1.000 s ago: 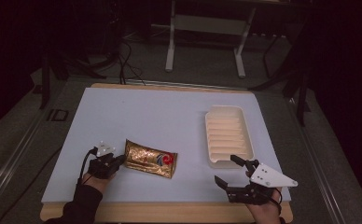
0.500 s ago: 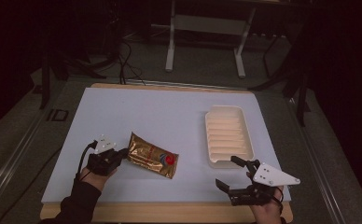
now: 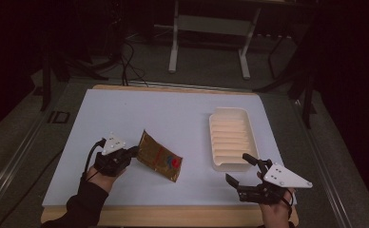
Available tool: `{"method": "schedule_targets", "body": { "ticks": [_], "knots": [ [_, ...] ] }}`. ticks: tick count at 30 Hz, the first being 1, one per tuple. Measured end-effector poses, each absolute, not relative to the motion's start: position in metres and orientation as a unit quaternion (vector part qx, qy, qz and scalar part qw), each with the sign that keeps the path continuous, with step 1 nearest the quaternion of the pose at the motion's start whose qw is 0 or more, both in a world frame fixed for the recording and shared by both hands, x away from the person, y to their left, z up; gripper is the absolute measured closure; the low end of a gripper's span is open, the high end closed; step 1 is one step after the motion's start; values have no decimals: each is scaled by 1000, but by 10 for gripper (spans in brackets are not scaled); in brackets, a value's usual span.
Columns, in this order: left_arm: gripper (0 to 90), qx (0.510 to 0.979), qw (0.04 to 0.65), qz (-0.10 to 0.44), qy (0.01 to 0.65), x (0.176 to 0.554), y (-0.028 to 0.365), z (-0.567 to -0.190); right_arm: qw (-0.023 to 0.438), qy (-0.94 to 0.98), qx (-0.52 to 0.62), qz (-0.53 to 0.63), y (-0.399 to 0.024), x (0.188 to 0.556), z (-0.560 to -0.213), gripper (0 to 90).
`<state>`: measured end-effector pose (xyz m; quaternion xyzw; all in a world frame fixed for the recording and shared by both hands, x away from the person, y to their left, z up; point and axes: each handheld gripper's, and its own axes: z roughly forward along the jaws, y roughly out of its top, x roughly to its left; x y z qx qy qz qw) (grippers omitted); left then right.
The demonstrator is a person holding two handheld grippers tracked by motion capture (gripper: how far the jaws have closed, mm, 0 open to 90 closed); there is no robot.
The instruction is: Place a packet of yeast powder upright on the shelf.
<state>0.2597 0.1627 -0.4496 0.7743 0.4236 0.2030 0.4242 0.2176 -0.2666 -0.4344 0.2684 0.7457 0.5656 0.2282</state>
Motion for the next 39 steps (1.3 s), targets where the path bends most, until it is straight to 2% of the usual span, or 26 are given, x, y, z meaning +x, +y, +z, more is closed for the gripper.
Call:
{"method": "schedule_targets", "body": {
  "ticks": [2, 7, 16, 20, 26, 33, 39],
  "knots": [
    [900, 774, 428, 202, 420, 260, 159, -446, 232, 744, 272, 564, -268, 216, -432, 142],
    [900, 775, 433, 209, 409, 261, 150, -438, 189, 744, 291, 572, -269, 214, -431, 165],
    [900, 779, 470, 196, 365, 264, 142, -428, 222, 757, 262, 555, -264, 210, -429, 162],
    [900, 787, 476, 195, 340, 265, 139, -420, 211, 760, 263, 556, -264, 212, -428, 176],
    [900, 802, 490, 186, 286, 266, 137, -398, 170, 758, 273, 567, -267, 219, -416, 108],
    [900, 807, 524, 178, 206, 267, 142, -375, 166, 759, 250, 577, -262, 225, -396, 96],
    [900, 812, 550, 138, 136, 266, 138, -369, 148, 781, 210, 570, -248, 238, -385, 133]
  ]
}}
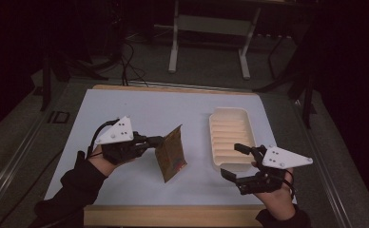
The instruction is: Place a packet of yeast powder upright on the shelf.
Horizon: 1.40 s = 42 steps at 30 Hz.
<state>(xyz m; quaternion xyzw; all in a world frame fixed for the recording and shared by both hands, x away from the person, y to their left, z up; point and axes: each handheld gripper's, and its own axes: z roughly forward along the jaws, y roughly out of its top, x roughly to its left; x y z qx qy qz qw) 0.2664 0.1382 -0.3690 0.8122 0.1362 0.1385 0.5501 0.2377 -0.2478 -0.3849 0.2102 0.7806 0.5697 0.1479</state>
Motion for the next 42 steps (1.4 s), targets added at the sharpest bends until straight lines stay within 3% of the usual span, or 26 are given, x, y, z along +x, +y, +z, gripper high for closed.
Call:
{"method": "schedule_targets", "body": {
  "ticks": [16, 23, 24, 26, 29, 38, 42],
  "knots": [
    [900, 806, 585, 91, 9, 252, 124, -364, 61, 825, 137, 545, -198, 265, -388, 236],
    [900, 799, 595, 88, 3, 247, 117, -362, 32, 836, 118, 535, -184, 269, -391, 281],
    [900, 798, 596, 89, 4, 247, 117, -361, 27, 839, 116, 531, -182, 269, -392, 306],
    [900, 796, 597, 95, 6, 246, 115, -360, 20, 847, 109, 520, -180, 271, -394, 458],
    [900, 795, 597, 103, 19, 247, 114, -361, 5, 855, 98, 510, -178, 273, -396, 568],
    [900, 797, 591, 116, 47, 252, 117, -361, 0, 869, 77, 489, -177, 273, -393, 777],
    [885, 798, 589, 115, 59, 254, 119, -363, 9, 876, 64, 478, -174, 273, -392, 817]
  ]
}}
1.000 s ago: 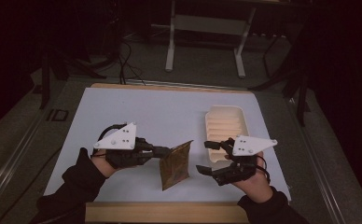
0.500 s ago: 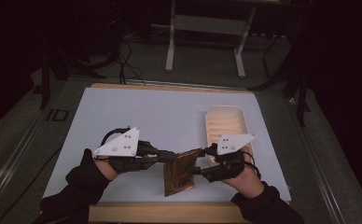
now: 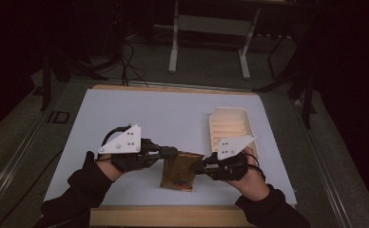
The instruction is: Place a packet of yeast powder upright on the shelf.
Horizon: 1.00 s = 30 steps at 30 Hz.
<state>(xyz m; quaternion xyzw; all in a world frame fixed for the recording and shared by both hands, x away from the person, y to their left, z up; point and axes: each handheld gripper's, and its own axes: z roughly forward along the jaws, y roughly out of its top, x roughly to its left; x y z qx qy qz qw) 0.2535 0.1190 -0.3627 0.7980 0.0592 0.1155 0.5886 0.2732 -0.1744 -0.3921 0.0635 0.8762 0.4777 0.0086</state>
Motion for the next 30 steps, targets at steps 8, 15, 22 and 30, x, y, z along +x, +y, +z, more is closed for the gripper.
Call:
{"method": "schedule_targets", "body": {
  "ticks": [8, 15, 22, 30],
  "knots": [
    [653, 788, 601, 113, 74, 253, 124, -361, 9, 876, 61, 478, -179, 277, -389, 856],
    [430, 772, 615, 116, 109, 254, 137, -361, 21, 864, 75, 497, -191, 282, -378, 877],
    [155, 764, 616, 115, 154, 258, 146, -371, 36, 855, 82, 511, -203, 287, -365, 883],
    [39, 755, 621, 108, 181, 255, 150, -390, 53, 851, 88, 516, -211, 296, -349, 885]
  ]
}}
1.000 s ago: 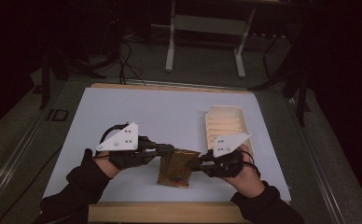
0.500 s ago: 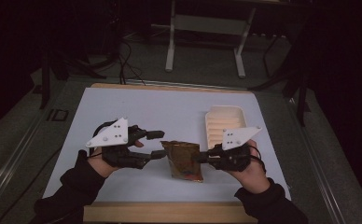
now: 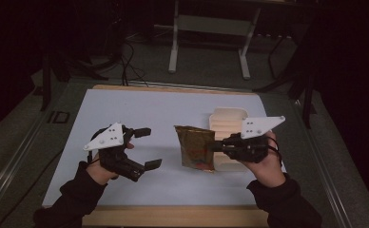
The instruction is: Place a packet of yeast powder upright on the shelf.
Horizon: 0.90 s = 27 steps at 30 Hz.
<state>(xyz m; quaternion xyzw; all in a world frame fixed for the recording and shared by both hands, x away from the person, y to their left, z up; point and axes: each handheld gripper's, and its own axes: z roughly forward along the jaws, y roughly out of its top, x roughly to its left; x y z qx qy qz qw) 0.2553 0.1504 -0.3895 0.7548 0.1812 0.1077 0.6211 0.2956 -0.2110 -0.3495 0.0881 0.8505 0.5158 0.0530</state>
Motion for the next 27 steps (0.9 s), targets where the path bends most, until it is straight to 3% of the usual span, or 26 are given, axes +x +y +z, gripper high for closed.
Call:
{"method": "schedule_targets", "body": {
  "ticks": [6, 18, 27],
  "knots": [
    [39, 730, 637, 142, 200, 251, 160, -418, 71, 843, 106, 523, -223, 304, -340, 886],
    [42, 732, 626, 126, 238, 243, 179, -466, 132, 829, 163, 519, -268, 351, -321, 889],
    [42, 726, 629, 115, 254, 242, 185, -484, 143, 829, 179, 509, -283, 384, -327, 889]
  ]
}}
